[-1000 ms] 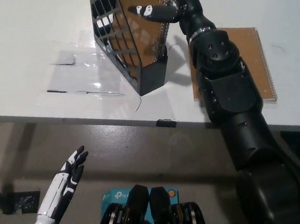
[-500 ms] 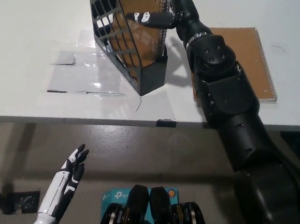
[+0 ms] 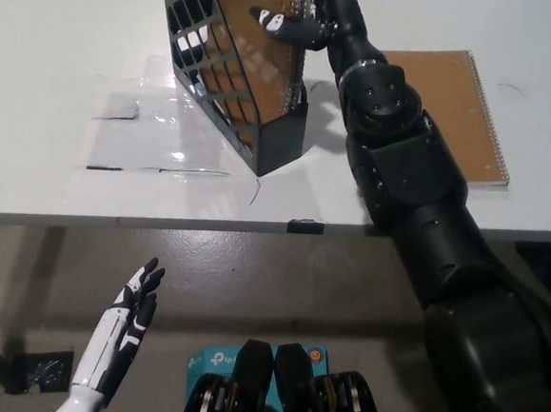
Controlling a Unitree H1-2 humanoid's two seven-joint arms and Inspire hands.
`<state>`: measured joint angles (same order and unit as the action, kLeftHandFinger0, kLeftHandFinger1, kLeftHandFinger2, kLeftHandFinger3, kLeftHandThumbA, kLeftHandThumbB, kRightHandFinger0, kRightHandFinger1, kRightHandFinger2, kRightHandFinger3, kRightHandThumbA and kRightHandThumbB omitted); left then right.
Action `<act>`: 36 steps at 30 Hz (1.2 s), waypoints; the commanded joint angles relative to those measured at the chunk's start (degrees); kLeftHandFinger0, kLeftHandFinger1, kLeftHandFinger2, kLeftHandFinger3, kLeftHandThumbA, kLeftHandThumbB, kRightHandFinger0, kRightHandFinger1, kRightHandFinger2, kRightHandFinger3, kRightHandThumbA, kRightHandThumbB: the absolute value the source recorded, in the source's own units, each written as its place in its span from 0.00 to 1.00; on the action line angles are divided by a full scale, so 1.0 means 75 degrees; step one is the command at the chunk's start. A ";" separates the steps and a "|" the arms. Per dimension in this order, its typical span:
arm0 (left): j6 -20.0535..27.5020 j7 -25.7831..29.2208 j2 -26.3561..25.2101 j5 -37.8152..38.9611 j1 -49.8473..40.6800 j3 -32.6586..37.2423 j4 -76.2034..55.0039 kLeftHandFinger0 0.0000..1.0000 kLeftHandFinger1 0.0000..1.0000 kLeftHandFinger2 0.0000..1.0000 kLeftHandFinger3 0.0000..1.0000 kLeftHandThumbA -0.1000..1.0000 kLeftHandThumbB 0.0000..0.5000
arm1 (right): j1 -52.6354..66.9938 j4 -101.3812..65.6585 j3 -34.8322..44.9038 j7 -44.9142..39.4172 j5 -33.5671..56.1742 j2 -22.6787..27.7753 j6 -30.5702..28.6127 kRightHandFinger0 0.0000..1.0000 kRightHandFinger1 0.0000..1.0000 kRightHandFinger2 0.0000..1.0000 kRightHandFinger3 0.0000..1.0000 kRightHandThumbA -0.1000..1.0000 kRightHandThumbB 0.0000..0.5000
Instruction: Use the right hand to pick up a book from the book holder on the left side and put it on another book on the right side
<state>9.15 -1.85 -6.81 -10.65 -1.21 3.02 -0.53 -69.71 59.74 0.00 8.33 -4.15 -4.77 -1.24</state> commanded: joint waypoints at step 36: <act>0.0287 0.0004 -0.0065 0.0081 0.0486 -0.0022 0.0019 1.00 1.00 1.00 1.00 1.00 0.16 | -0.2653 -0.1027 0.3361 -0.0407 0.3539 -0.0306 0.1012 0.00 0.41 0.88 0.90 0.00 0.22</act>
<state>9.14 -1.85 -6.75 -10.63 1.06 3.00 0.50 -74.22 61.77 22.26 9.29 12.48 -7.53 3.49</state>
